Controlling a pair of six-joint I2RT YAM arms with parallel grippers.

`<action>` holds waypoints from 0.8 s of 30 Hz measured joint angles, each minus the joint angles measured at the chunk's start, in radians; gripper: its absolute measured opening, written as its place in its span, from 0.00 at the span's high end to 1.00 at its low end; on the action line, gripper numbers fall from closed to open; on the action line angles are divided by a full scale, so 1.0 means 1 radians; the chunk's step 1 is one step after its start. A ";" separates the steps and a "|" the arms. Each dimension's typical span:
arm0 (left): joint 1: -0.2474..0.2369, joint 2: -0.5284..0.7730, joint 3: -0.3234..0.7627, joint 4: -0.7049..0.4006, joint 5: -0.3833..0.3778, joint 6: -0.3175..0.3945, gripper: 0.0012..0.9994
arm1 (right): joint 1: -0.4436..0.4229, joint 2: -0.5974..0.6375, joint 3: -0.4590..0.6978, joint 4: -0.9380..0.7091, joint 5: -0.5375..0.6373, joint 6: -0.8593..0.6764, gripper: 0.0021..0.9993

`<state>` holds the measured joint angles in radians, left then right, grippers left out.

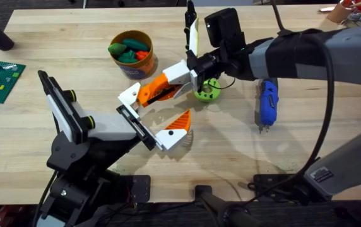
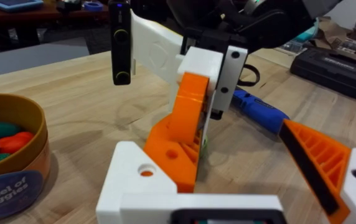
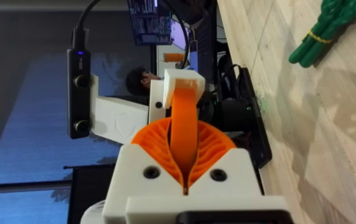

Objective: Pick up the gripper from the table and insert it into the empty holder that is missing its gripper. Then pick up a screw, insert it into the mounting hole, and use the screwdriver to tighten it. Finally, clean up the table by picking up the vegetable and placing it into the bucket.

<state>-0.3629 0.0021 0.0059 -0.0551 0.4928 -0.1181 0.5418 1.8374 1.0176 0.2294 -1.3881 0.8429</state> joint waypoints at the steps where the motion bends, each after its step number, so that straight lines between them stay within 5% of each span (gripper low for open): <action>1: 0.001 0.000 0.000 0.001 -0.007 -0.002 0.01 | -0.001 0.000 0.000 -0.002 -0.003 0.002 0.98; 24: 0.014 0.000 0.000 -0.001 0.017 -0.004 0.01 | 0.003 0.000 0.000 0.001 0.004 -0.083 0.98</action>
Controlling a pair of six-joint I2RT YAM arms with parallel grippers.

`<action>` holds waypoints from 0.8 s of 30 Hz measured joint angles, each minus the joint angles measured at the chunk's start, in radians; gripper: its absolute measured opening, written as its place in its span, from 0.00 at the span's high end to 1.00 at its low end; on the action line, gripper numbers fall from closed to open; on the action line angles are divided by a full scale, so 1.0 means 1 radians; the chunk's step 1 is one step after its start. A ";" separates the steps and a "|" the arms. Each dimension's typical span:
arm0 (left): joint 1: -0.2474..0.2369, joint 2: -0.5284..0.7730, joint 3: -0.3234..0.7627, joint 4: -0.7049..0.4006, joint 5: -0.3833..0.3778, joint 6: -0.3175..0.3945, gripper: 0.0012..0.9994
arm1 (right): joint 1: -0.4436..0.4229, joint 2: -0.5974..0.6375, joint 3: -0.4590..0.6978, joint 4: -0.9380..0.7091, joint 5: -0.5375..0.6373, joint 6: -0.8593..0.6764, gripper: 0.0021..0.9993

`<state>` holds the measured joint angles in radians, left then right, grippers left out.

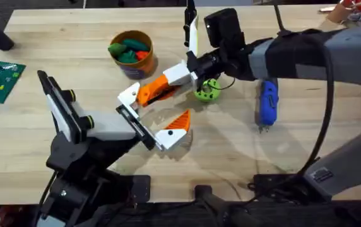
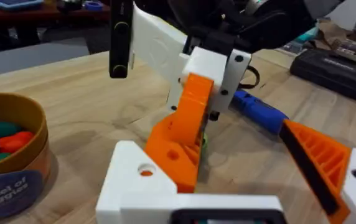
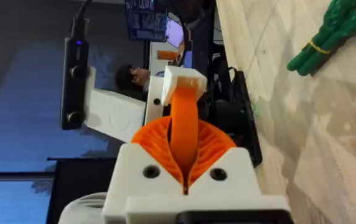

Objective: Pick up the gripper from the table and insert it into the empty holder that is missing its gripper. Then pick up a screw, insert it into the mounting hole, and use the screwdriver to tighten it. Finally, clean up the table by picking up the vegetable and placing it into the bucket.

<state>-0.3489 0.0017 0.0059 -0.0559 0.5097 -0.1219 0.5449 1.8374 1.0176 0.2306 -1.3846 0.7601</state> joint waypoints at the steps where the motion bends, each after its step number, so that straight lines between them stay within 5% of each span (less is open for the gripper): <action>1: 0.001 0.000 0.000 0.000 0.003 0.000 0.01 | 0.000 0.000 0.000 0.000 0.000 -0.001 0.98; 24: 0.007 0.000 0.002 -0.008 0.157 -0.013 0.01 | 0.006 0.071 0.000 0.113 -0.105 0.056 0.98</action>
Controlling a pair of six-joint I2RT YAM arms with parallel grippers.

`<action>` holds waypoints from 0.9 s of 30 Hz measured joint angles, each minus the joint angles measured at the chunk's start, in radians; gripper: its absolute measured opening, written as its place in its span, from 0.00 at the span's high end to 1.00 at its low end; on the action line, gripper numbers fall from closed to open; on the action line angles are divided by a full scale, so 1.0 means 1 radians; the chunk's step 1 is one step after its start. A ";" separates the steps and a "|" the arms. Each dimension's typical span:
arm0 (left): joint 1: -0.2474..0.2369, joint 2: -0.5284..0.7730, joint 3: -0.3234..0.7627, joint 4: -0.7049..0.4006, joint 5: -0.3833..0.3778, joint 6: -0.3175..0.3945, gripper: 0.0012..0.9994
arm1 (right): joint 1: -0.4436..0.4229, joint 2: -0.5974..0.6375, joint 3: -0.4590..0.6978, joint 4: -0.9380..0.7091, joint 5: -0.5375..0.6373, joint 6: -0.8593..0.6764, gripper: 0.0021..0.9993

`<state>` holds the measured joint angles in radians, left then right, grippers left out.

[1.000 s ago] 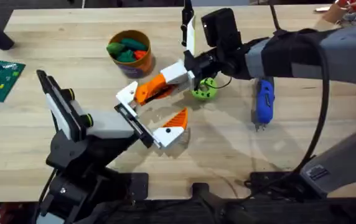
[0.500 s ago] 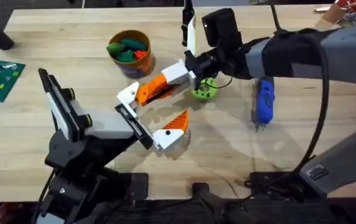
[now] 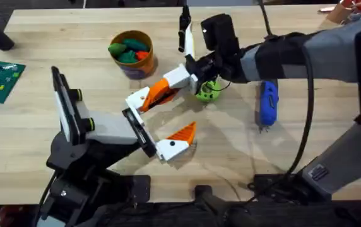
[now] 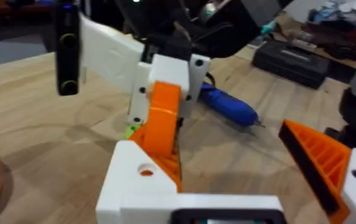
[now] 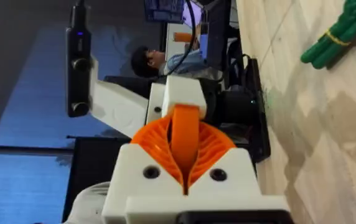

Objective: Pick up the gripper from the table and insert it into the empty holder that is missing its gripper. Then pick up a screw, insert it into the mounting hole, and use the screwdriver to tighten it. Finally, clean up the table by picking up the vegetable and placing it into the bucket.

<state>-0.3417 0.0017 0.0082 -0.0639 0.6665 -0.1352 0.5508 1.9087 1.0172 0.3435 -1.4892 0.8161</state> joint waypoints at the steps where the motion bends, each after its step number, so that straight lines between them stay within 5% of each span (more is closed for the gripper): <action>1: -0.002 0.000 0.000 0.000 0.005 0.000 0.01 | 0.005 0.000 0.000 0.000 0.001 0.004 0.98; 27: 0.004 0.000 0.000 -0.003 -0.017 -0.032 0.01 | 0.030 0.000 0.000 0.008 0.044 0.062 0.95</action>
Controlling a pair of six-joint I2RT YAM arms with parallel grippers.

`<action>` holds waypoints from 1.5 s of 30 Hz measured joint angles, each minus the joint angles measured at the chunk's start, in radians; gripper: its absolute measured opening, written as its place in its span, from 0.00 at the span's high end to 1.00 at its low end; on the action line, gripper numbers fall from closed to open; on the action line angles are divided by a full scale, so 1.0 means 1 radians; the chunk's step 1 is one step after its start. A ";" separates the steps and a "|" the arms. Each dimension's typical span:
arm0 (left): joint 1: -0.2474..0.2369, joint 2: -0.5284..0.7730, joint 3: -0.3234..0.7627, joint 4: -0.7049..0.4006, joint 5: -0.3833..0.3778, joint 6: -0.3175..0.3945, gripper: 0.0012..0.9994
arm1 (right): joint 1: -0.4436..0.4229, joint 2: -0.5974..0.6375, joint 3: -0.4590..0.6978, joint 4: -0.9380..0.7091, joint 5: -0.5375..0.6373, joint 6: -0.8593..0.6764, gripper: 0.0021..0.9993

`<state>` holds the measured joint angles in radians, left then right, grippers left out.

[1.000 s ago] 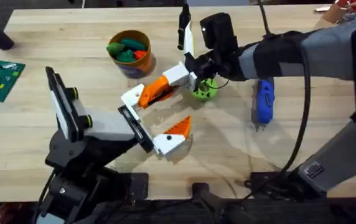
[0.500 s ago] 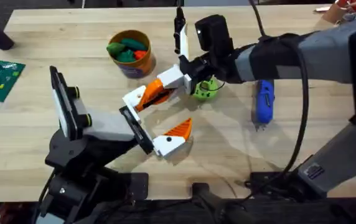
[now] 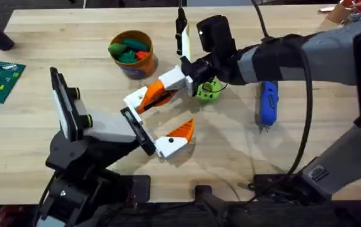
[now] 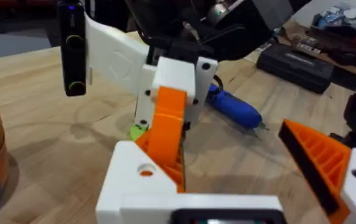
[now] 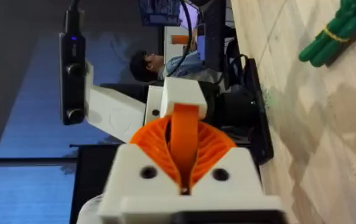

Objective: Pick up the gripper from the table and insert it into the empty holder that is missing its gripper. Then pick up a screw, insert it into the mounting hole, and use the screwdriver to tighten it. Finally, clean up the table by picking up the vegetable and placing it into the bucket.

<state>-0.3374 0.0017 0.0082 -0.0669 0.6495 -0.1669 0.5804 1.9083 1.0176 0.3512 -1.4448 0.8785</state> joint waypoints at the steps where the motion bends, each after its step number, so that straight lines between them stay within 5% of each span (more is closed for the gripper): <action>1: 0.000 0.000 0.000 0.001 0.000 0.001 0.01 | 0.000 0.000 0.000 -0.001 0.004 0.003 0.86; 2: 0.000 0.000 0.000 0.001 0.003 0.004 0.01 | 0.003 0.000 0.000 -0.005 0.015 0.003 0.72; 3: 0.000 -0.001 0.000 0.003 -0.006 0.018 0.01 | 0.018 0.007 -0.001 -0.015 0.057 0.000 0.28; 6: -0.001 -0.001 0.001 0.002 0.012 0.025 0.01 | 0.030 0.019 -0.005 -0.016 0.088 -0.003 0.02; 10: -0.023 -0.001 0.001 -0.001 0.086 0.027 0.01 | 0.060 0.021 -0.005 -0.014 0.117 0.002 0.01; 23: -0.024 -0.001 0.001 -0.005 0.142 0.027 0.01 | 0.003 0.008 -0.004 -0.152 0.111 -0.030 0.01; 32: -0.024 -0.001 0.001 -0.005 0.147 0.029 0.01 | -0.099 -0.171 -0.003 -0.700 0.191 -0.331 0.01; 45: -0.024 -0.001 0.001 -0.005 0.147 0.029 0.01 | -0.103 -0.250 -0.003 -0.737 0.117 -0.635 0.01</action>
<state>-0.3614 0.0010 0.0090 -0.0716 0.7967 -0.1383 0.4774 1.6588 1.0142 -0.3862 -1.3275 0.2430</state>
